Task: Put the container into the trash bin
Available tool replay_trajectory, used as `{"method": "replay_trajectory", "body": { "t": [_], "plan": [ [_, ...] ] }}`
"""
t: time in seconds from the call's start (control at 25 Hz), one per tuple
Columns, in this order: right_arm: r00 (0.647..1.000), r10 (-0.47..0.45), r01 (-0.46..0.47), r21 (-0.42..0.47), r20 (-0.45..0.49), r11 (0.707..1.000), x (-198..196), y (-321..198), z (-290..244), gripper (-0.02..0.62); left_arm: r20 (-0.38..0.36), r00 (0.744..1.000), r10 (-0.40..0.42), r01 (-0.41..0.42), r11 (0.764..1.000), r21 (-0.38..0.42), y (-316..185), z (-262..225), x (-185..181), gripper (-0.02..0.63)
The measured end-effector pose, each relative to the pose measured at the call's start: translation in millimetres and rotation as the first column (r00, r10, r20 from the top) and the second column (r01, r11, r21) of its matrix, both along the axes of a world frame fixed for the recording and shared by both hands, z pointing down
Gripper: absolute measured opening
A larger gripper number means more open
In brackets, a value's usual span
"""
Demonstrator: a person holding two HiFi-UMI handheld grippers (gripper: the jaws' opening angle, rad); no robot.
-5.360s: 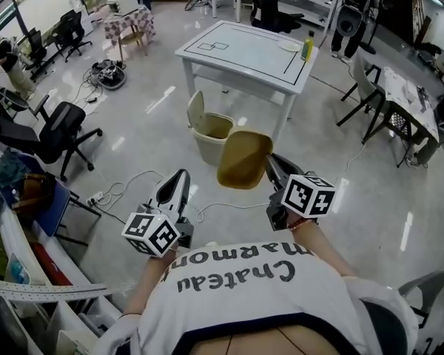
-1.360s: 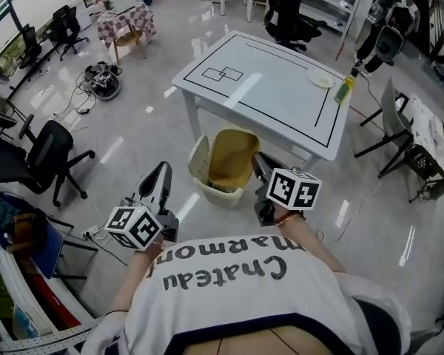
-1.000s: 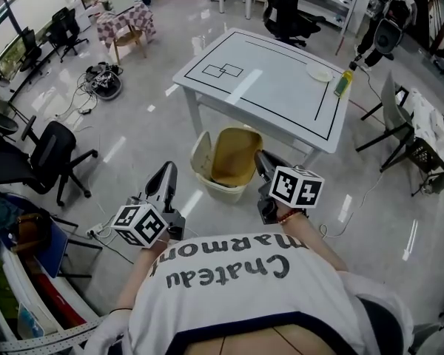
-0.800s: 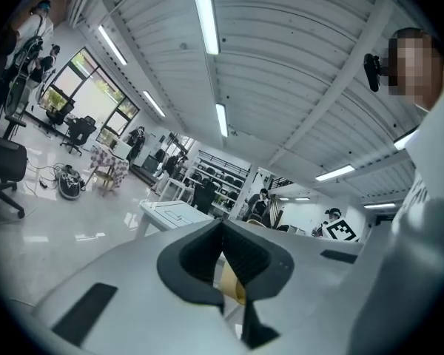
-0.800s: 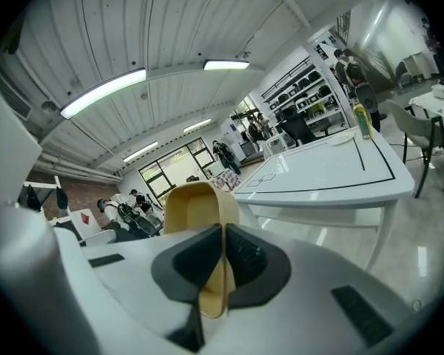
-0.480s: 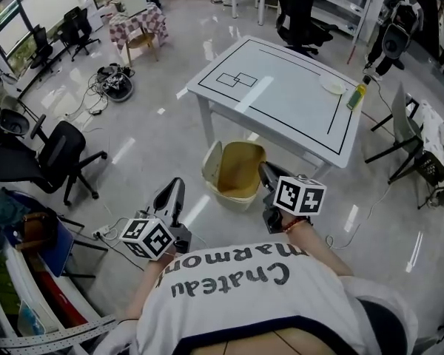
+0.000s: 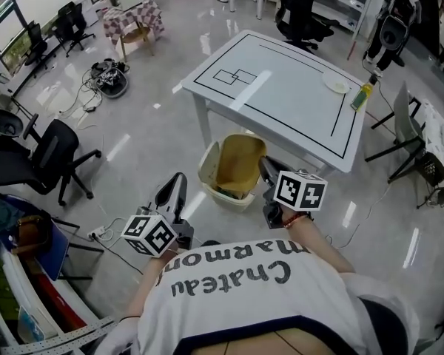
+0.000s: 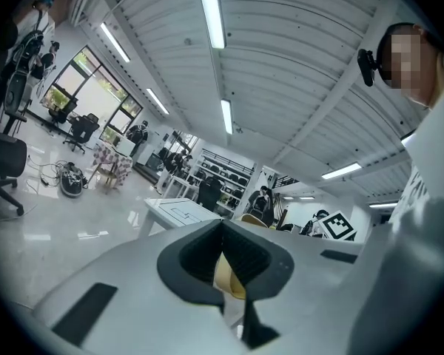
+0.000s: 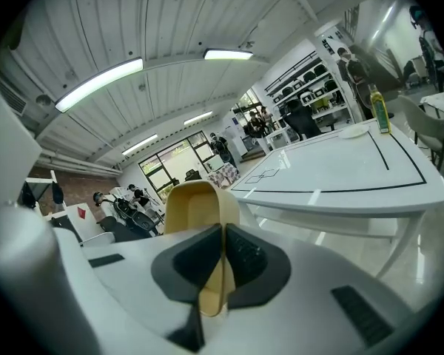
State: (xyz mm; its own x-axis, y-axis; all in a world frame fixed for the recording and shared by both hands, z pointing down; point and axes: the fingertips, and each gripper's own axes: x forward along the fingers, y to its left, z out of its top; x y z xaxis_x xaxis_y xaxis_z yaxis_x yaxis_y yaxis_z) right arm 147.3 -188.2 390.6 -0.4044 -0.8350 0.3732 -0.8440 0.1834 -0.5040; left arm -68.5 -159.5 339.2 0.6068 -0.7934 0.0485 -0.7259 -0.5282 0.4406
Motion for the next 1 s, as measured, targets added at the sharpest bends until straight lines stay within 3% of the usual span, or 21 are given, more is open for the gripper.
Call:
{"method": "replay_trajectory", "body": {
  "t": [0.32,0.68,1.0],
  "plan": [
    [1.000,0.028,-0.028,-0.050,-0.002,0.998,5,-4,18,0.037,-0.009,1.000,0.019,-0.019,0.999,-0.051,-16,18,2,0.023],
    [0.996,0.086,-0.088,-0.150,-0.018,0.985,7,-24,55,0.036,-0.002,0.994,0.109,-0.108,0.986,-0.128,-58,53,17,0.023],
    [0.983,0.182,-0.180,-0.240,-0.013,0.954,-7,-60,86,0.037,0.043,0.967,0.251,-0.237,0.948,-0.211,-113,83,20,0.023]
  ]
}}
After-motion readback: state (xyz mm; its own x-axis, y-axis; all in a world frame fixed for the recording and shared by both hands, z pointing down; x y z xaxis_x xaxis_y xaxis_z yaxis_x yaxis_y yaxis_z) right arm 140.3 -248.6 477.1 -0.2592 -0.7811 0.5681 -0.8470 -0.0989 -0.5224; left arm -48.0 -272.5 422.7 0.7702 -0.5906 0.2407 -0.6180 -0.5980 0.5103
